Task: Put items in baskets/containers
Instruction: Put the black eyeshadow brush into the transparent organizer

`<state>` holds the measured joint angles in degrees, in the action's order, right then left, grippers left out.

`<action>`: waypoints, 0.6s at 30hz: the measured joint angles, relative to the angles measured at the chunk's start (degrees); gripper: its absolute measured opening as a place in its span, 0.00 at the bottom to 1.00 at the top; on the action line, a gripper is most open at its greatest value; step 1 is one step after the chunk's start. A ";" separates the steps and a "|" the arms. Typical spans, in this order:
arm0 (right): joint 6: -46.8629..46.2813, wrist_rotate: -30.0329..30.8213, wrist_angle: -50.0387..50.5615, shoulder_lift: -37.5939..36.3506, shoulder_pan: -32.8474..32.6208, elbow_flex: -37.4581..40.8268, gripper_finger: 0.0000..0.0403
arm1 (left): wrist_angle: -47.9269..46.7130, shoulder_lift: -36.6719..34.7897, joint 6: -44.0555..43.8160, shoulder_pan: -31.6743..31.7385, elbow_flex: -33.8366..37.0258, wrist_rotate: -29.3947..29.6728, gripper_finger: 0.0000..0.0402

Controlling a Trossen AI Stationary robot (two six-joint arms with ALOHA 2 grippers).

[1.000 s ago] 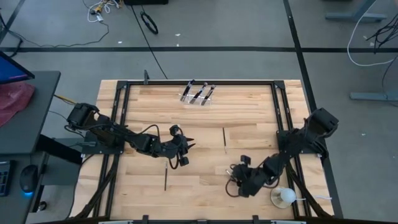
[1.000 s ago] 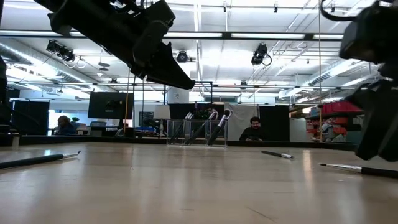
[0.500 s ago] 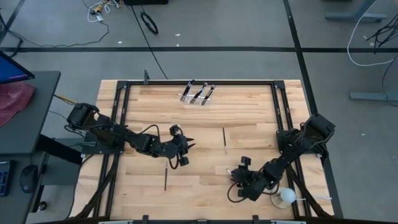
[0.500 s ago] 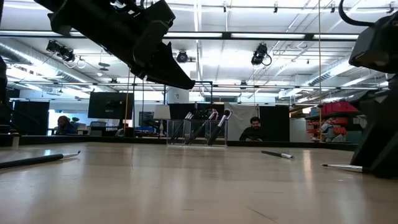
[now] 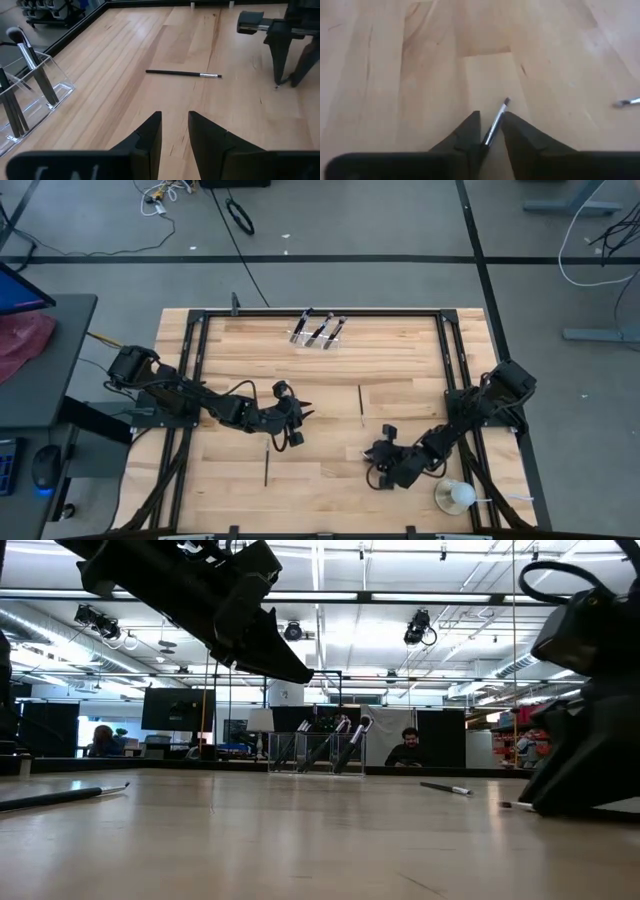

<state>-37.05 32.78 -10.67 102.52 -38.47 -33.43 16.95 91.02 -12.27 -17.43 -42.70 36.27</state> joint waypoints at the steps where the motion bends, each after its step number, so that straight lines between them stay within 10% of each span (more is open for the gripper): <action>1: 0.58 0.08 -0.12 0.02 0.10 0.04 0.21 | 0.00 0.00 0.00 0.00 0.00 0.00 0.25; 9: 4.46 1.02 -1.52 0.13 0.48 0.35 0.03 | 0.00 0.00 0.00 0.00 0.00 0.13 0.25; 18: 8.46 -0.55 -9.28 0.63 8.89 0.69 0.07 | 0.00 0.00 0.00 0.00 0.00 0.13 0.25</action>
<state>-28.60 32.23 -19.94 103.15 -29.58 -32.74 16.95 91.02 -12.27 -17.43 -42.70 36.40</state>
